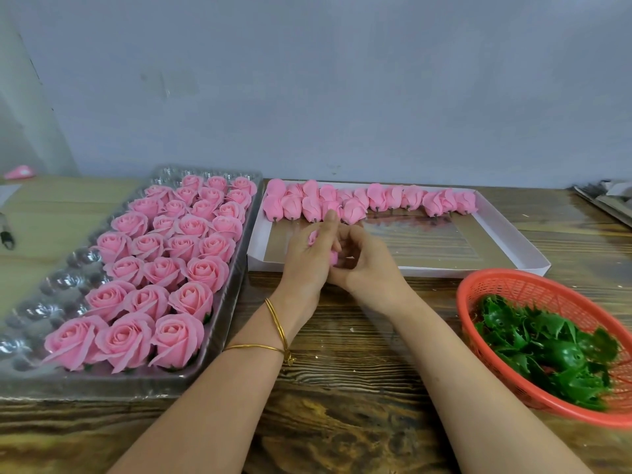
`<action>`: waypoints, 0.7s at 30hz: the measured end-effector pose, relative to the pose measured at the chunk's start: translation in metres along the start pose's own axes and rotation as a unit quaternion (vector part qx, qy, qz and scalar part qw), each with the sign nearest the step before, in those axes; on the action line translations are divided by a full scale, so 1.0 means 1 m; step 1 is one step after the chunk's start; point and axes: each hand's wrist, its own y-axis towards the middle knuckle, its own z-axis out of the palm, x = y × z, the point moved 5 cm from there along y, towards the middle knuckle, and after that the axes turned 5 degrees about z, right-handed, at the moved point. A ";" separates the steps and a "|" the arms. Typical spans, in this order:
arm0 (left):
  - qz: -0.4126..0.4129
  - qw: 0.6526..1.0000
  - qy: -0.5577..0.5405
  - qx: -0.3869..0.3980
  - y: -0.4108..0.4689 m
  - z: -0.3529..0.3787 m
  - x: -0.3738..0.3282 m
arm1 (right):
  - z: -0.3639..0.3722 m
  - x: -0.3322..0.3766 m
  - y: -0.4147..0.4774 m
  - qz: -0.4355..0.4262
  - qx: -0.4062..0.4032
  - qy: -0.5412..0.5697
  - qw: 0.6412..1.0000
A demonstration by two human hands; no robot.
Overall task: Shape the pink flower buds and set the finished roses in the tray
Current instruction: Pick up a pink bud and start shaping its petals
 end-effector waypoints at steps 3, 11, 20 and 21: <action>-0.012 0.999 -0.029 0.003 0.000 0.000 0.000 | -0.001 -0.002 0.000 0.007 -0.016 -0.004 1.000; -0.007 0.998 -0.033 0.050 -0.004 0.002 -0.009 | -0.001 0.011 -0.005 0.006 0.040 0.009 0.999; -0.032 0.999 -0.028 -0.003 -0.002 0.001 -0.006 | 0.000 0.012 -0.005 0.015 0.016 0.007 1.000; -0.032 0.999 -0.035 -0.003 -0.002 0.001 -0.004 | -0.001 0.011 -0.004 0.015 0.006 0.006 1.000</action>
